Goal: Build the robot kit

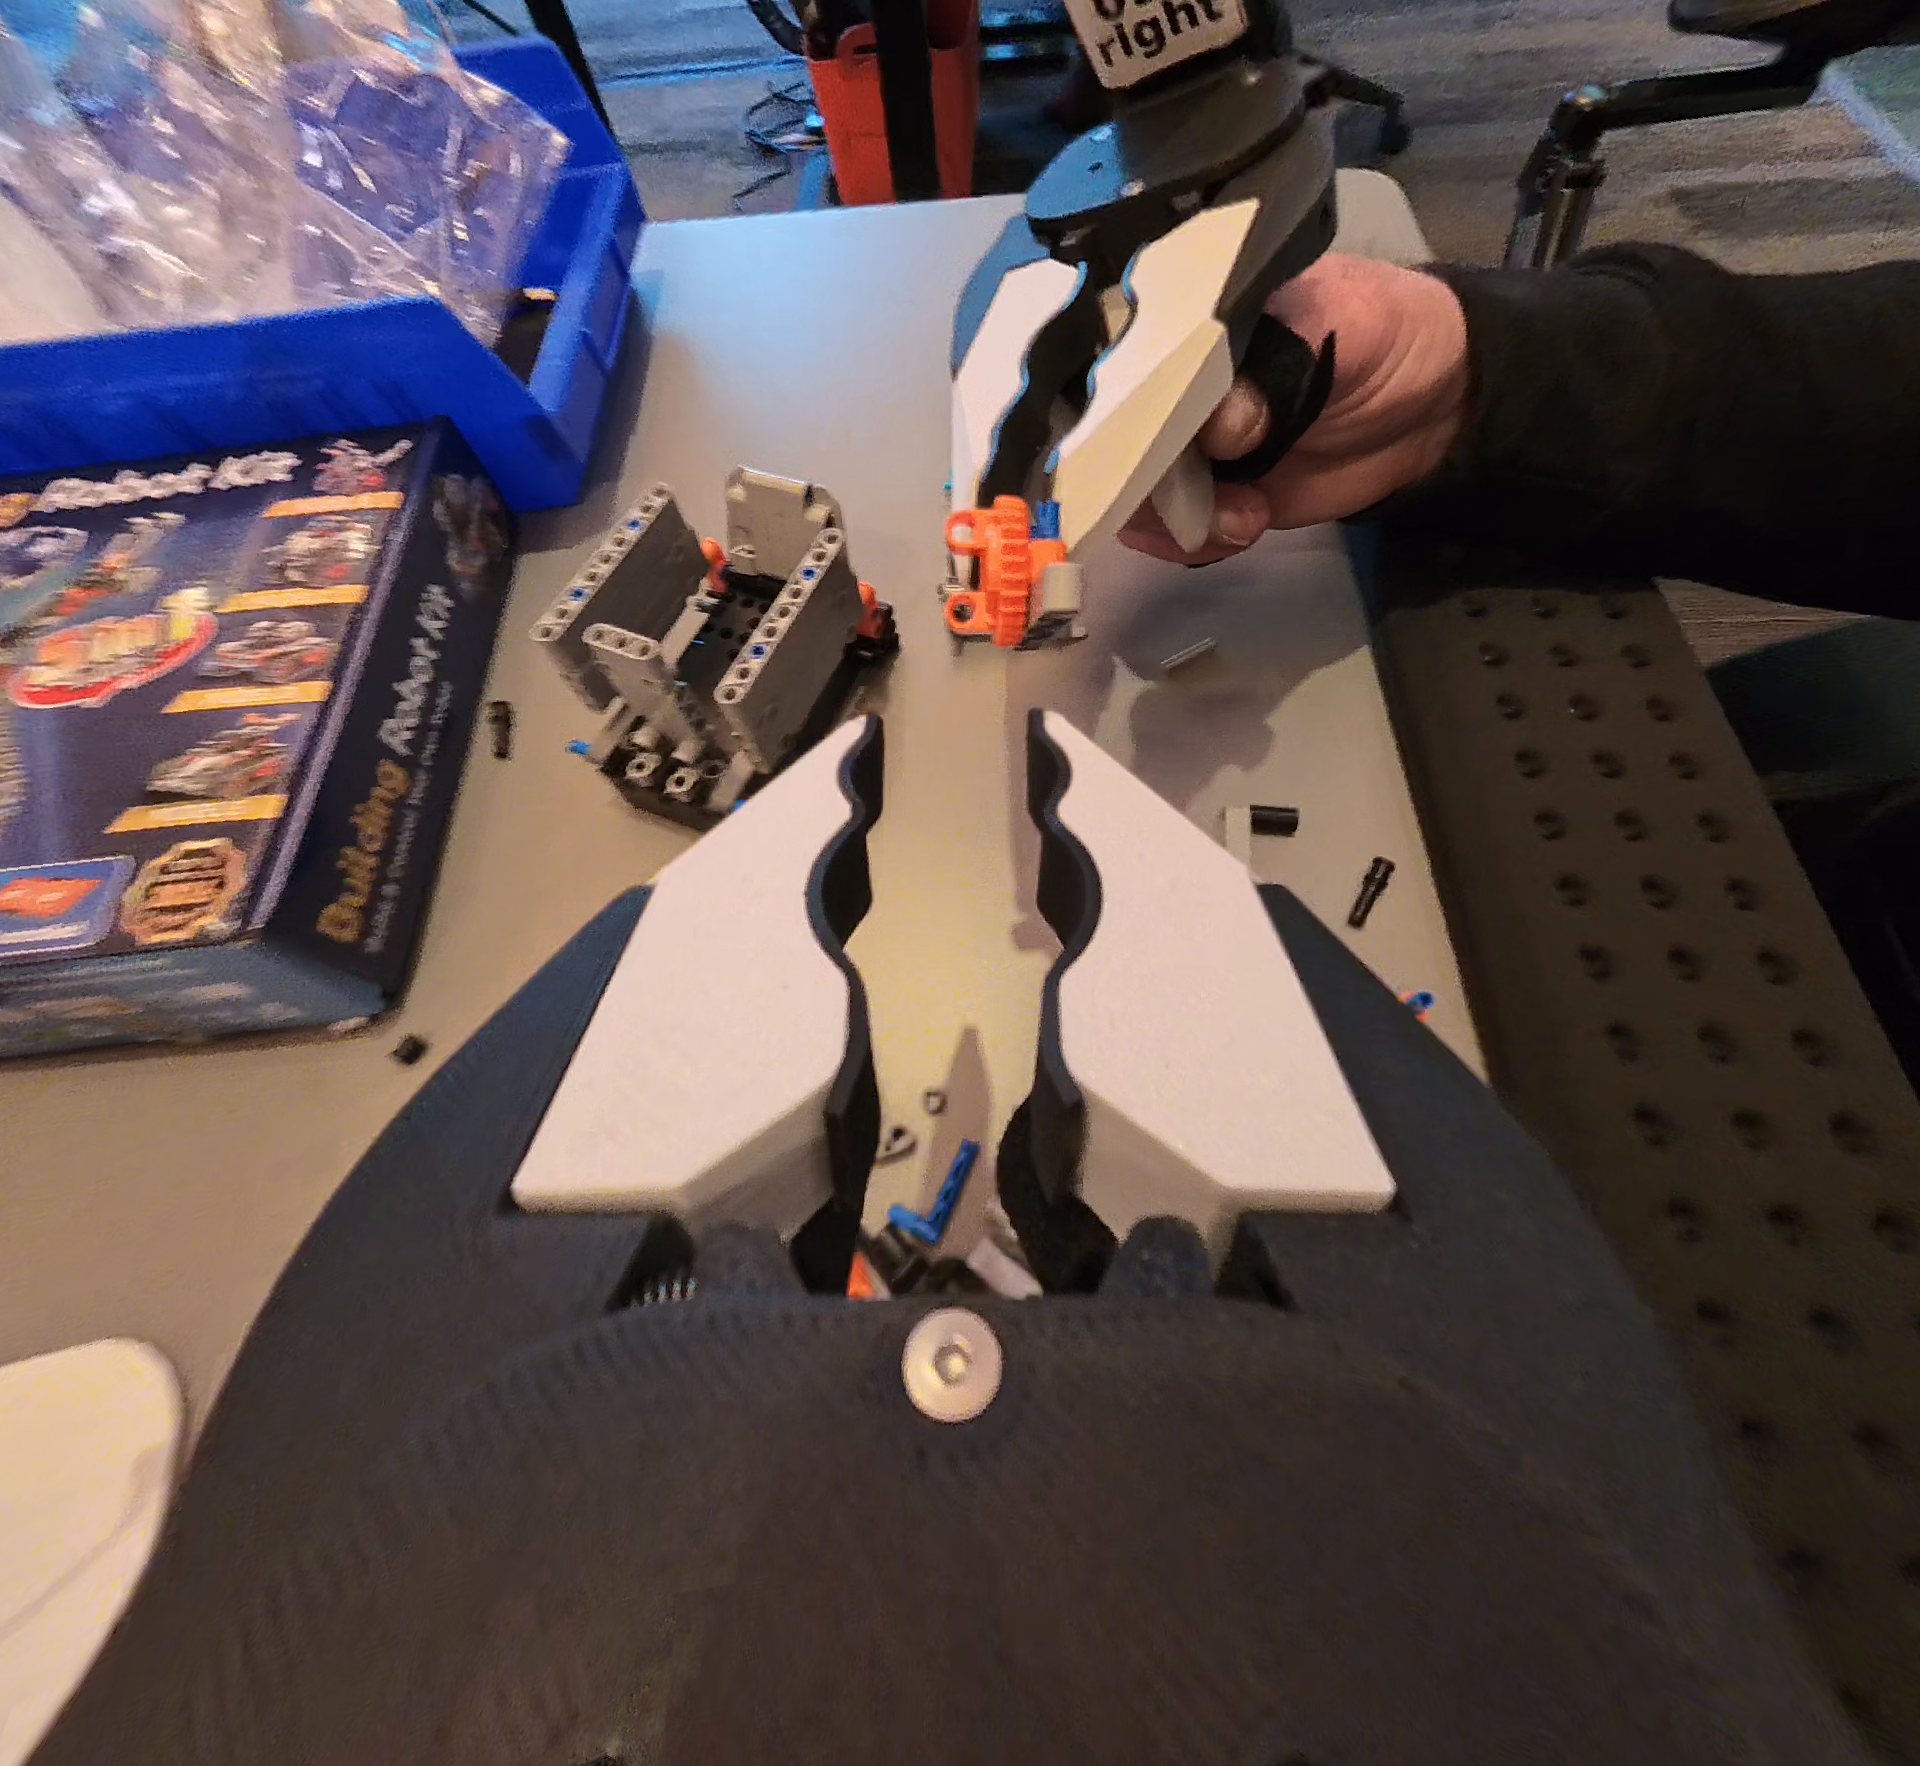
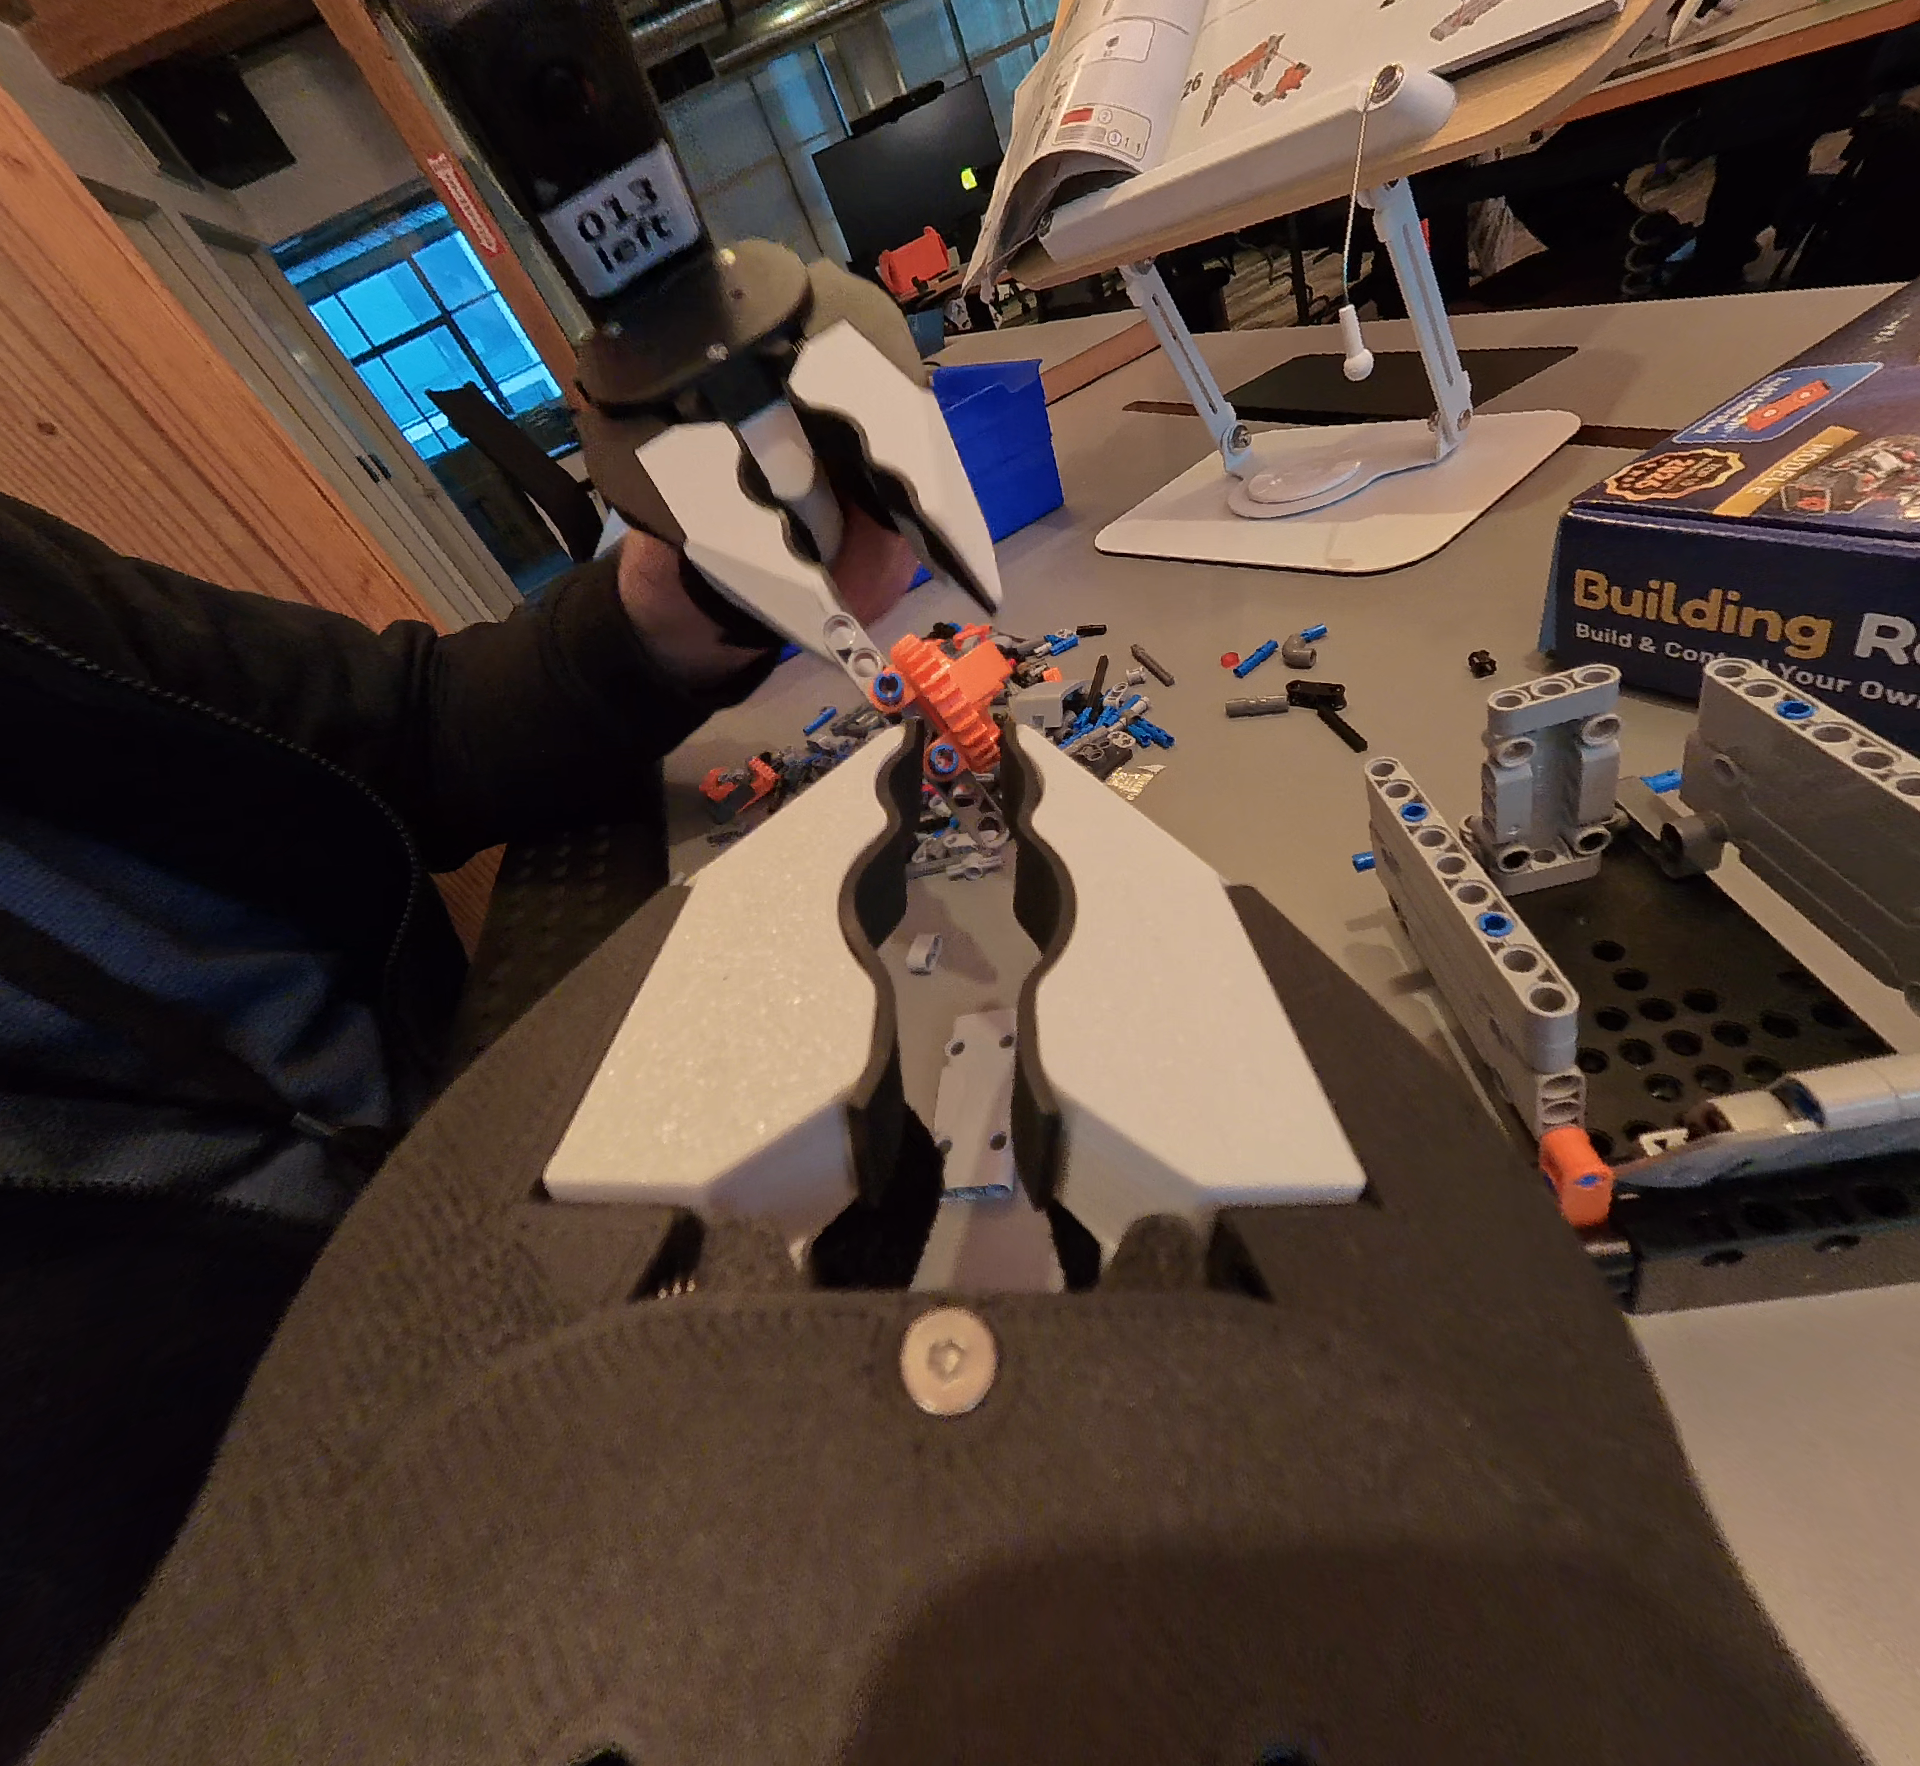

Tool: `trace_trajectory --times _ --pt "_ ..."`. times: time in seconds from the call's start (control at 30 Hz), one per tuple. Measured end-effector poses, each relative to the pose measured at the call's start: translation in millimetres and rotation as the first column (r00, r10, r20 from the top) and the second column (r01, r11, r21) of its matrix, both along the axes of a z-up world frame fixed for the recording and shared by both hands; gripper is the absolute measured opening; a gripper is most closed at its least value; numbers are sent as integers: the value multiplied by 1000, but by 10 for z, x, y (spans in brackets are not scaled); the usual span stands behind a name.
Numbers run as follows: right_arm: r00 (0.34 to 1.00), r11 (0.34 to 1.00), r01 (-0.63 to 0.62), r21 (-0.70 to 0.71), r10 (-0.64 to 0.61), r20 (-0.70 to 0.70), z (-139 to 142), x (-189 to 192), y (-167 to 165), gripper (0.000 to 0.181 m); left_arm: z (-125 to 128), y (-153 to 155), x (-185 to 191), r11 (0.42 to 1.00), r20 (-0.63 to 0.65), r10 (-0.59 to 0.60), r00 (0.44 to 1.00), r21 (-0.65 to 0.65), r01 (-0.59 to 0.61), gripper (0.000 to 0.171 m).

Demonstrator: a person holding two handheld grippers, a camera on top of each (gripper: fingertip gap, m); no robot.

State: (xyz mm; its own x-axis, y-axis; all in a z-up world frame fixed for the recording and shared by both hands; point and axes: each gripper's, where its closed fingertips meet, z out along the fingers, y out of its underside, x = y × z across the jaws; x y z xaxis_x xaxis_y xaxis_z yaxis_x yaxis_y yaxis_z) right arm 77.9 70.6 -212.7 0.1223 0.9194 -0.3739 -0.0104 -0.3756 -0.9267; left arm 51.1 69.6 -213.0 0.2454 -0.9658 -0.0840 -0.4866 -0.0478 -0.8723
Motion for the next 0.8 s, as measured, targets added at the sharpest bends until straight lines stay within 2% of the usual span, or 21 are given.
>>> trace_trajectory --times 0.13,0.23,0.37,0.47,0.57,0.8 --pt "998 997 64 42 -64 -7 67 105 78 12 226 101 -250 996 11 71 997 51 -71 26" --pt "980 981 183 70 -175 -97 262 364 214 12 338 186 -443 991 41 120 992 59 -122 26" --pt "908 935 352 46 -329 -261 503 855 392 13 385 278 -614 985 71 166 984 45 -169 25" --pt "865 905 425 17 -401 -303 532 1092 478 12 357 315 -668 982 66 180 981 40 -183 25" --pt "846 890 456 12 -429 -317 548 1202 505 12 316 325 -677 982 56 184 981 34 -186 25" --pt "846 892 452 -3 -431 -313 519 1251 518 12 245 326 -664 983 34 182 983 27 -183 26"
